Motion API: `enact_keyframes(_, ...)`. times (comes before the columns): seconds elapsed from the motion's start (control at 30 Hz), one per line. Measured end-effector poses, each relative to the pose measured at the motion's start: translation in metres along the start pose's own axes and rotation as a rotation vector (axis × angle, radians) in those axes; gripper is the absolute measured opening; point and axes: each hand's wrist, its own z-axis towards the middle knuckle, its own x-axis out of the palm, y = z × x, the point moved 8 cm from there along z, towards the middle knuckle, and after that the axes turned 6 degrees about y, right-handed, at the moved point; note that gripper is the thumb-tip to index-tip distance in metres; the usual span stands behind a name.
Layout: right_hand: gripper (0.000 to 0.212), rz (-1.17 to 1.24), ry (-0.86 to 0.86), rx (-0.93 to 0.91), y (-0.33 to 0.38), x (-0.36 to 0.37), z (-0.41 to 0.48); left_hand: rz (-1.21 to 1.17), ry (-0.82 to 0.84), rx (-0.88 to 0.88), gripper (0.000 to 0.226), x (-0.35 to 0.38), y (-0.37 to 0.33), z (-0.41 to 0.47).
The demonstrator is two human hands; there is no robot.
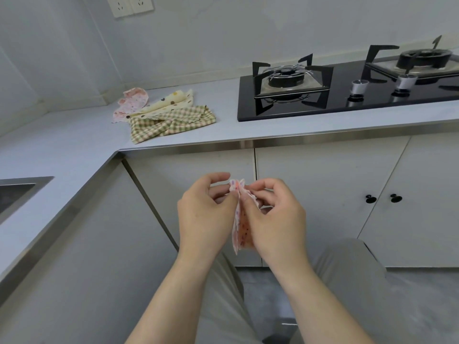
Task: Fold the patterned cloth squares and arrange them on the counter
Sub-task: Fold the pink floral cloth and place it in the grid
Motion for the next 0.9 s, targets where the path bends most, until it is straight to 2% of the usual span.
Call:
enact_keyframes(0.13,0.012,0.031,0.004,-0.016,0.003,0.000,0.000,0.014,0.018,0.006,0.020,0.003,0.000,0.001)
enact_keyframes(0.23,0.005,0.124,0.069,0.045,0.000,0.003,0.002,-0.005,0.023,0.013,0.018,0.005,-0.001,0.002)
enact_keyframes(0.33,0.014,0.229,0.168,0.125,-0.008,0.008,0.003,-0.061,0.017,-0.013,0.022,0.004,0.000,0.003)
enact_keyframes(0.5,0.032,0.237,0.214,0.110,-0.015,0.011,0.004,-0.115,0.013,-0.035,0.032,0.001,0.003,0.003)
enact_keyframes(0.67,0.033,0.217,0.239,0.114,-0.019,0.014,0.004,-0.043,-0.044,-0.034,0.017,-0.004,0.008,0.006)
enact_keyframes(0.83,0.032,0.214,0.285,0.117,-0.014,0.016,0.000,0.052,-0.078,0.001,0.018,-0.011,0.008,0.007)
enact_keyframes(0.9,0.031,0.181,0.243,0.106,-0.014,0.011,0.000,0.106,-0.091,0.037,0.020,-0.015,0.005,0.008)
